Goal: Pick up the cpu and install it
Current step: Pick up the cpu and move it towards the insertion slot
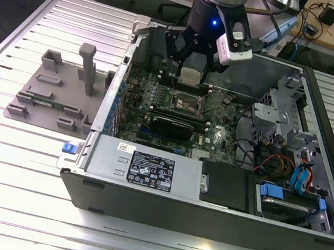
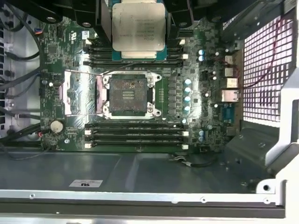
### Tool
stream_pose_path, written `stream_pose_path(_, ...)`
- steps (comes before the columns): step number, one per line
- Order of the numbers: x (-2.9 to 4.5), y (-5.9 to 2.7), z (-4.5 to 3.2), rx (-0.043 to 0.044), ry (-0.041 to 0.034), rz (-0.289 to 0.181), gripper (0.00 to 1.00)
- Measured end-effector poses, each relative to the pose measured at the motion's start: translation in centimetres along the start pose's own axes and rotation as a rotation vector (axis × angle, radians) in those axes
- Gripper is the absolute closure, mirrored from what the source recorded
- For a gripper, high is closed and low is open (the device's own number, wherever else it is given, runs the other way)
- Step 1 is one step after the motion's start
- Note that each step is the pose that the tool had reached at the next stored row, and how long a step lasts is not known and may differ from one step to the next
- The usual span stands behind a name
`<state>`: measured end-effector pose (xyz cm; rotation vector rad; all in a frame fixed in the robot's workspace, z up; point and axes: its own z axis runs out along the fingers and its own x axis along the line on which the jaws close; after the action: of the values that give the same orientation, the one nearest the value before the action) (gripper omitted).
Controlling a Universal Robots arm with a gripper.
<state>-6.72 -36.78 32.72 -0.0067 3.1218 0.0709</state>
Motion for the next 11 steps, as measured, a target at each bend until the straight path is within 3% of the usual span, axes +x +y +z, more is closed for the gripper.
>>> stream_pose_path(2, -0.65, 0.42, 0.58, -0.0003, 0.0006, -0.004, 0.45)
stream_pose_path(7, -1.36, 1.14, 1.66, -0.0004, 0.0012, -0.012, 0.45)
stream_pose_path(11, -1.41, 2.04, 2.99, -0.0011, 0.0013, -0.015, 0.45)
